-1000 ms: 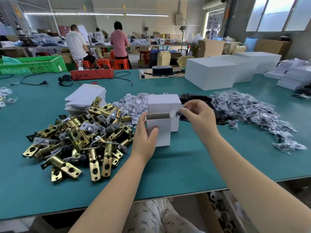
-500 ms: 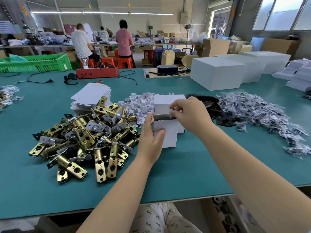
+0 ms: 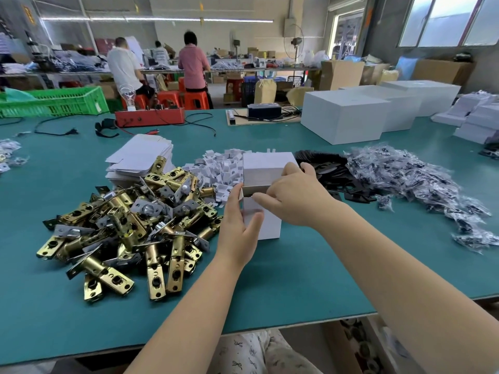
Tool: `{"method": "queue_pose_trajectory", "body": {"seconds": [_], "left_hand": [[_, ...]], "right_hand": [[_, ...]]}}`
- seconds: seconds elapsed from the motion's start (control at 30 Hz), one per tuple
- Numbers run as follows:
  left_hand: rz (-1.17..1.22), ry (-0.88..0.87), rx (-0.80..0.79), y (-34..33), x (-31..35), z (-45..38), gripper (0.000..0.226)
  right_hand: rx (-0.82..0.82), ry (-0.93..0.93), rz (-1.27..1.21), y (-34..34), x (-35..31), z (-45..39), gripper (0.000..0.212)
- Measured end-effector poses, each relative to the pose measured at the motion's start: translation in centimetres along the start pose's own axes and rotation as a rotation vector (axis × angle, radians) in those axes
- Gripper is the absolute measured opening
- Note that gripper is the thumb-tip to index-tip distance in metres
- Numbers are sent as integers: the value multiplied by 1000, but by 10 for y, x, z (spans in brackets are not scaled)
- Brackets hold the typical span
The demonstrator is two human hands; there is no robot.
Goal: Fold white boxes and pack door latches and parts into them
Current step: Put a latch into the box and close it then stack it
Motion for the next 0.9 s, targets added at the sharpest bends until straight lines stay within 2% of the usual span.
{"method": "queue_pose_trajectory", "body": {"seconds": [0.07,0.1,0.17,0.23,0.27,0.33,0.4,0.47,0.5,0.57,0.67,0.77,0.9], "left_hand": [[-8,-15,10,0,0,0,68],[-11,-20,28,1,0,-1,67],[-19,-25,68,5,-1,-2,65],[-15,-22,82,7,-4,-3,65],[-1,-11,84,7,-6,-4,68],[33,21,97,7,-8,-5,68],[23,15,119,7,-9,-5,45],[-21,-11,129,6,-6,-3,24],[-27,-29,123,5,-4,-3,25],[-48,-67,96,3,0,-2,45],[-138,-119,77,1,3,-1,66],[-158,-153,57,0,1,-3,70],[-110,-114,80,2,-1,-3,69]], "right_hand": [[69,7,-31,-4,0,0,55],[172,9,-123,-7,0,2,45],[497,-64,-422,-12,8,12,24],[716,-270,-729,-26,22,26,26],[724,-369,-864,-37,28,28,27],[622,-460,-1074,-57,33,26,25],[563,-401,-1061,-64,32,25,17],[594,-331,-1000,-63,30,26,16],[607,-319,-1000,-63,28,27,16],[620,-321,-1047,-61,25,29,15],[664,-315,-1145,-60,23,31,32],[695,-270,-1103,-55,20,31,34],[646,-241,-1119,-51,14,27,20]]}}
Point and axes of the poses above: each hand's wrist, its own z-axis away from the middle knuckle, its own y-axis out of the back of the hand, x = y × z, the point moved 5 cm from there along -z, towards the middle knuckle, and after that the axes turned 3 degrees about z, right-handed, at the moved point
